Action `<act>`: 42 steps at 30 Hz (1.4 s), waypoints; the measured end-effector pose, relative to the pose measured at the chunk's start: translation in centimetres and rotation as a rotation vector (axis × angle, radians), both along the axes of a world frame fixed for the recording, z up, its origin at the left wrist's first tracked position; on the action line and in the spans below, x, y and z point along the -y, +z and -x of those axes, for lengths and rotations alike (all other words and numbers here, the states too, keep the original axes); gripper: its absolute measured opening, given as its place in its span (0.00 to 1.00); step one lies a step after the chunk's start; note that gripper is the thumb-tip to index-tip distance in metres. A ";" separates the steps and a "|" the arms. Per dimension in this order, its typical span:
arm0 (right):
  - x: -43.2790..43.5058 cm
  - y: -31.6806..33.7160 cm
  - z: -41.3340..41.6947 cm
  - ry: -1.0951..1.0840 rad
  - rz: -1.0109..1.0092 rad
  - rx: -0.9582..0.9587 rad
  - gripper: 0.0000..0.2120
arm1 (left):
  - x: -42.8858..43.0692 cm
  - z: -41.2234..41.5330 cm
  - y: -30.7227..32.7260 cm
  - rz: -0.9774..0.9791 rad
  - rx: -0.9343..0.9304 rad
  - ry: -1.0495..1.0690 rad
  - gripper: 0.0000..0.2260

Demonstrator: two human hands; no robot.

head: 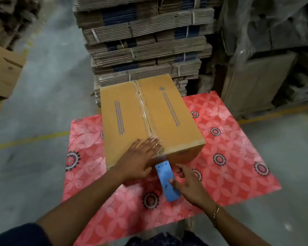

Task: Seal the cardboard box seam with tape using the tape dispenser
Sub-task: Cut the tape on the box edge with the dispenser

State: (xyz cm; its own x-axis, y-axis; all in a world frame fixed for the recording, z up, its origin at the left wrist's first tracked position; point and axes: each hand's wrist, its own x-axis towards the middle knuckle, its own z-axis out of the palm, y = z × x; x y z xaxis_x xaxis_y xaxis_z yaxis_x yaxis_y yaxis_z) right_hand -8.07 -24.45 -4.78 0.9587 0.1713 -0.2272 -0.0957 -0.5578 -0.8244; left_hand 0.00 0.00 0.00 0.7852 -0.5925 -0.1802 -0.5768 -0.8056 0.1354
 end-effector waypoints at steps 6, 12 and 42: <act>-2.8 -1.8 1.5 -0.056 0.125 -0.114 0.51 | 0.7 -0.9 -2.3 -0.104 0.079 -0.114 0.45; -3.5 -2.3 1.3 -0.071 0.179 -0.180 0.52 | 0.5 -0.9 -3.4 -0.084 0.149 -0.106 0.41; -4.1 4.6 6.4 -0.204 0.236 -0.056 0.40 | -0.1 -1.7 -4.6 -0.001 0.166 -0.058 0.32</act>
State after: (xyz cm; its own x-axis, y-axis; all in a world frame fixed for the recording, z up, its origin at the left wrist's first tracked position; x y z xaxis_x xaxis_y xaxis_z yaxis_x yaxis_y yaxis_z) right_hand -14.51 -20.35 -0.19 0.9527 -0.0873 -0.2910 -0.2671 -0.6973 -0.6651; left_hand 1.67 0.09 -4.56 0.7689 -0.6374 -0.0509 -0.6365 -0.7705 0.0336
